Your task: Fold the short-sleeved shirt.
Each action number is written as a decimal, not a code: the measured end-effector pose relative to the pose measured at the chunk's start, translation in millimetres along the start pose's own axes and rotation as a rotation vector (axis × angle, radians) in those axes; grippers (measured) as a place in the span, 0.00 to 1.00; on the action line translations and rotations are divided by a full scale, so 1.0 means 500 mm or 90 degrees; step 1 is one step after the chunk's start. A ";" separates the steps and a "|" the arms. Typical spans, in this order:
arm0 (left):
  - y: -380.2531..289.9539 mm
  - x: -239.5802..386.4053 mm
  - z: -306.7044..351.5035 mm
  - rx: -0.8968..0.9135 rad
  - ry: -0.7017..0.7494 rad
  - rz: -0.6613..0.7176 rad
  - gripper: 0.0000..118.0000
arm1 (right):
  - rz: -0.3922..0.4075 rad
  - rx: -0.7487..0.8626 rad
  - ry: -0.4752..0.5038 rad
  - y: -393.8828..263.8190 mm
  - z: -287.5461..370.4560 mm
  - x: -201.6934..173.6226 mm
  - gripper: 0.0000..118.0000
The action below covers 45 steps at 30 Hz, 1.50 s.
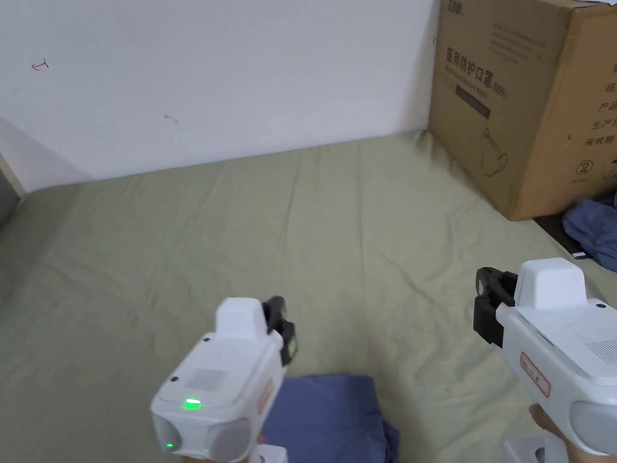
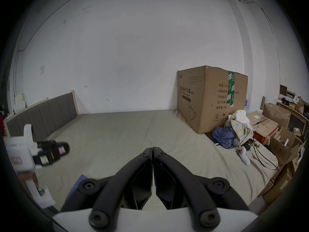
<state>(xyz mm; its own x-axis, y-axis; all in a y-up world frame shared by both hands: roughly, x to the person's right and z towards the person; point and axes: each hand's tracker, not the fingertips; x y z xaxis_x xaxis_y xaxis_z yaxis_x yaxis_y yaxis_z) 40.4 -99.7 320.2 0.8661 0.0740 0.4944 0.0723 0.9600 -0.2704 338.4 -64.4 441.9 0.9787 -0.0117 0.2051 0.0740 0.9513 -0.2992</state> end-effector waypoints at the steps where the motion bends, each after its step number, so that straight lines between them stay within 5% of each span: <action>1: 0.016 -0.020 0.012 0.016 0.017 -0.006 0.00 | -0.001 0.006 0.004 0.004 0.000 -0.006 0.00; 10: 0.073 -0.157 0.101 0.096 0.138 -0.016 0.00 | 0.006 0.060 0.021 0.028 0.011 -0.069 0.00; 18: 0.061 -0.198 0.134 0.087 0.156 0.017 0.00 | 0.017 0.056 0.038 0.011 -0.018 -0.114 0.00; 28: 0.025 -0.235 0.150 0.043 0.142 0.051 0.00 | 0.025 -0.171 0.120 -0.210 -0.158 -0.248 0.00; 37: -0.057 -0.273 0.124 -0.076 0.094 0.156 0.01 | 0.057 -0.325 0.089 -0.415 -0.242 -0.296 0.00; 40: -0.084 -0.279 0.098 -0.136 0.061 0.188 0.20 | 0.063 -0.297 0.084 -0.415 -0.239 -0.298 0.00; 42: -0.101 -0.279 0.071 -0.189 0.033 0.215 0.57 | 0.066 -0.301 0.084 -0.413 -0.240 -0.297 0.00; 43: -0.111 -0.278 0.049 -0.228 0.020 0.233 0.66 | 0.058 -0.303 0.086 -0.412 -0.241 -0.293 0.00; 45: -0.130 -0.270 0.011 -0.302 -0.006 0.243 0.70 | 0.042 -0.301 0.088 -0.412 -0.239 -0.290 0.00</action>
<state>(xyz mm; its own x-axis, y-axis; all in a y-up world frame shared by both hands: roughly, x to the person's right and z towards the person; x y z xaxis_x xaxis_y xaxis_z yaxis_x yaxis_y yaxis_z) -84.2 -170.6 275.6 0.8699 0.3934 0.2974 -0.0272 0.6403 -0.7676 204.2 -295.6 362.3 0.9981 -0.0269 0.0560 0.0586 0.7084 -0.7034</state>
